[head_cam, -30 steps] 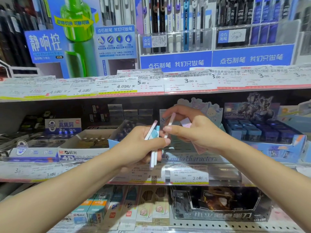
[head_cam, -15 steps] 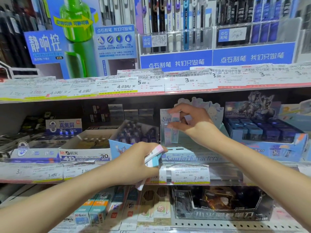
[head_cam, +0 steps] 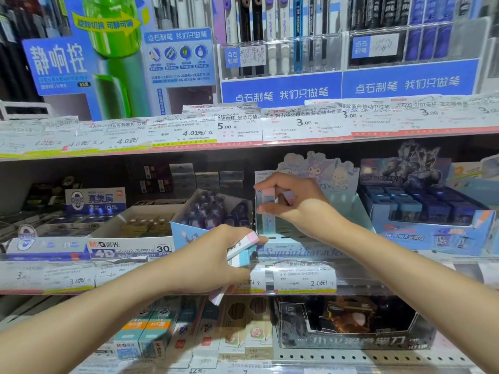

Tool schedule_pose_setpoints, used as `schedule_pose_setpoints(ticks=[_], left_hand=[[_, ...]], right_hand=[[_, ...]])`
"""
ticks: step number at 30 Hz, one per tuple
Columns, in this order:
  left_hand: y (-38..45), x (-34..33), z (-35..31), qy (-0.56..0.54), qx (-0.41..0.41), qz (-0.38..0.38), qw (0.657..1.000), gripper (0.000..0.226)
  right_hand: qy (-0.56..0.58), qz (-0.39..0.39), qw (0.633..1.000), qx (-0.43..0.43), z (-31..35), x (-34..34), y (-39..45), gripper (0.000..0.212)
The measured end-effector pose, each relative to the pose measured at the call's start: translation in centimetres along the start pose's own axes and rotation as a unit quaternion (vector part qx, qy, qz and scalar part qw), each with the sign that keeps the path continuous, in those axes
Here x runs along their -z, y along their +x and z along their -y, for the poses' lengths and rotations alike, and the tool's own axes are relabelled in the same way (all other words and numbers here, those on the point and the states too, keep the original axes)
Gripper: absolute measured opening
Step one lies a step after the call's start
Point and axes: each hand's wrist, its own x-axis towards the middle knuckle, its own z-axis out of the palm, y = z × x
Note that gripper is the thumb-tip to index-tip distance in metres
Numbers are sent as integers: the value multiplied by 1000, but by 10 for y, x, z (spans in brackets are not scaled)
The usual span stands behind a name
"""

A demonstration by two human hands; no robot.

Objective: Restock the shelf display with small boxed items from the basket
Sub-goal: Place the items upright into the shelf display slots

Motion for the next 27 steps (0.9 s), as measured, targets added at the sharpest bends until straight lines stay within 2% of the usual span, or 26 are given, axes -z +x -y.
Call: schedule_pose_setpoints(ticks=[9, 13, 17, 23, 25, 27], left_hand=[[2, 2, 3, 4, -5, 12, 1000, 51], [1, 3, 3, -7, -5, 23, 1000, 54], [1, 3, 4, -13, -2, 27, 1000, 55], [0, 4, 4, -16, -1, 24, 1000, 55], [0, 4, 4, -14, 1, 23, 1000, 53], [0, 3, 3, -13, -6, -2, 1000, 44]], right_hand=[[-18, 3, 999, 34, -5, -2, -1, 21], [-20, 1, 997, 80, -11, 1, -1, 27], [-55, 33, 996, 60, -13, 7, -1, 34], [-72, 115, 991, 18, -1, 15, -1, 29], [-80, 108, 991, 7, 4, 17, 0, 25], [-30, 63, 997, -18, 10, 18, -3, 19]])
